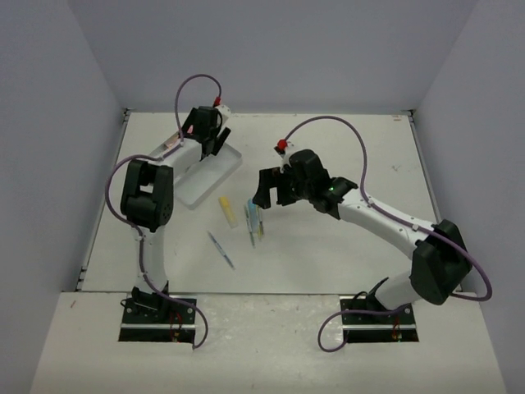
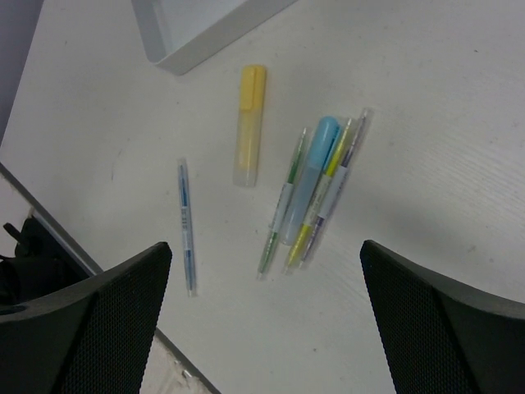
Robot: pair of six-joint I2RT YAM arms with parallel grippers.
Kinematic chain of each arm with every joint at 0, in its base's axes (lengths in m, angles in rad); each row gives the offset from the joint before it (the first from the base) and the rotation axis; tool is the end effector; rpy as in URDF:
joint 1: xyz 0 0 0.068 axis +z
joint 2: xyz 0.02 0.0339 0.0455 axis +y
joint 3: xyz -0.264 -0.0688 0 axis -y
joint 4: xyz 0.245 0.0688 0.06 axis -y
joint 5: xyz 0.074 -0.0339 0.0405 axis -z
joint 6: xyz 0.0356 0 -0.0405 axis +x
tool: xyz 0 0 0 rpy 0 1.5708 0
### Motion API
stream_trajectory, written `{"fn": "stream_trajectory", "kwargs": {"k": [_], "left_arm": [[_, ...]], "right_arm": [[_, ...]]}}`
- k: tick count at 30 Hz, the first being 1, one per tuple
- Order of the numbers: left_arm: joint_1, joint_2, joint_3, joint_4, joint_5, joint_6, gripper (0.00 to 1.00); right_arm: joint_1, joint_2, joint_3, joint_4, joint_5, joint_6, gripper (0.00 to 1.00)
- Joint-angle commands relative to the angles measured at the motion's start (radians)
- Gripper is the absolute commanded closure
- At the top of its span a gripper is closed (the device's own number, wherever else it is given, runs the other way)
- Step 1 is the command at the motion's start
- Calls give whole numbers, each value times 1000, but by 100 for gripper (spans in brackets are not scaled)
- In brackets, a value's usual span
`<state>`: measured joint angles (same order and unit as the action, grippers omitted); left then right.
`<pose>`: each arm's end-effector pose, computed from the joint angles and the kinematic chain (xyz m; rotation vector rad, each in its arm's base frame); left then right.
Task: Sort the stationery into containers
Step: Place the pen in the storage box, then pick up the pen from the center of the board.
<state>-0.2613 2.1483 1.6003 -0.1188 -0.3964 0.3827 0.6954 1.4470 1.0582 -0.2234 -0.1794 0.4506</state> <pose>0.4754 -0.1129 0.1922 0.4959 2.1685 0.5090 0.2463 0.2138 0.2755 -0.3870 2.2668 0.8208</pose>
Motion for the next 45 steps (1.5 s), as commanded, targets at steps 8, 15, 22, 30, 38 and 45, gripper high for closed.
{"fn": "stream_trajectory", "kwargs": {"k": [8, 15, 22, 30, 38, 45], "left_arm": [[-4, -441, -63, -260, 110, -628, 0], [-6, -795, -422, -65, 344, -782, 0], [-9, -958, -472, -96, 384, -762, 0], [-9, -1039, -467, -108, 431, -766, 0], [-9, -1058, -477, -107, 433, -765, 0], [-9, -1053, -498, -100, 438, -768, 0]], "right_arm": [[140, 364, 326, -234, 272, 89, 73], [141, 465, 395, -264, 254, 83, 73], [140, 527, 412, -274, 245, 81, 73], [139, 581, 428, -275, 238, 91, 73], [147, 619, 455, -283, 234, 92, 77], [147, 660, 480, -316, 280, 92, 70]]}}
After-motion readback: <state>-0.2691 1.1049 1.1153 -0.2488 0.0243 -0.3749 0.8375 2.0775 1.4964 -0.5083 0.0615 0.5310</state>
